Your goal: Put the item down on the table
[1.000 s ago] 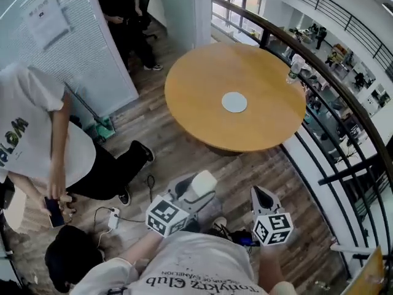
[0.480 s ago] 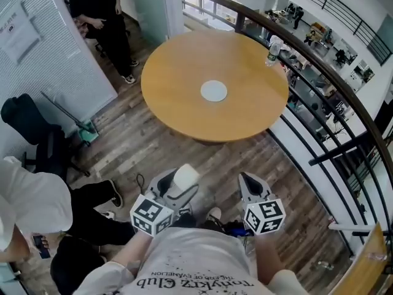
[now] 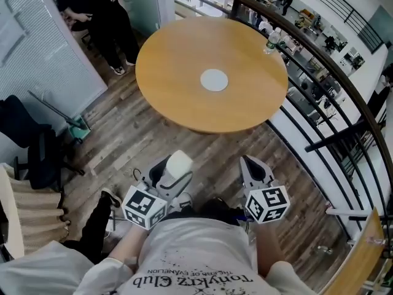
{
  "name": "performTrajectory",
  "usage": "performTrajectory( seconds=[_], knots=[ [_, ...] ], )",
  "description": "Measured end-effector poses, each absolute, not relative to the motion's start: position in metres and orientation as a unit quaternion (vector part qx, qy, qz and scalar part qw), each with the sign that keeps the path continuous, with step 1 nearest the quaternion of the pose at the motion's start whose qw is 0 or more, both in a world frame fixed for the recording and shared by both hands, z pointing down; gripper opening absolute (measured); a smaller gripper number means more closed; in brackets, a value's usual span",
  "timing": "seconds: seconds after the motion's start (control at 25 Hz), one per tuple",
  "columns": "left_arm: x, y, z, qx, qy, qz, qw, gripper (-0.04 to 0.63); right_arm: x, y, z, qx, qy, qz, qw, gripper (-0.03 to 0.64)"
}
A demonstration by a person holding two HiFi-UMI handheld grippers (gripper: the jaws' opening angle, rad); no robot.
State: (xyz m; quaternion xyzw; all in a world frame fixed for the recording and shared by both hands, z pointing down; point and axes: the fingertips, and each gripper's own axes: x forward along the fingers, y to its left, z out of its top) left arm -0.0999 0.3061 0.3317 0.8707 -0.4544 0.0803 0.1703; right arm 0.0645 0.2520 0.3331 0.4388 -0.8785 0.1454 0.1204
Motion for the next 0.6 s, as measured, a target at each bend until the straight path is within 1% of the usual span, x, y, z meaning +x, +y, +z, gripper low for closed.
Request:
performTrajectory(
  seconds=[0.36,0.6],
  knots=[
    [-0.112,0.268,0.344,0.868,-0.454,0.078,0.184,0.316,0.054,0.212,0.347,0.435,-0.878,0.155,0.124,0.025],
    [-0.098,0.208,0.350,0.859,-0.468,0.081,0.189,0.316,0.066,0.143,0.355,0.423,-0.884,0.157,0.119,0.025]
  ],
)
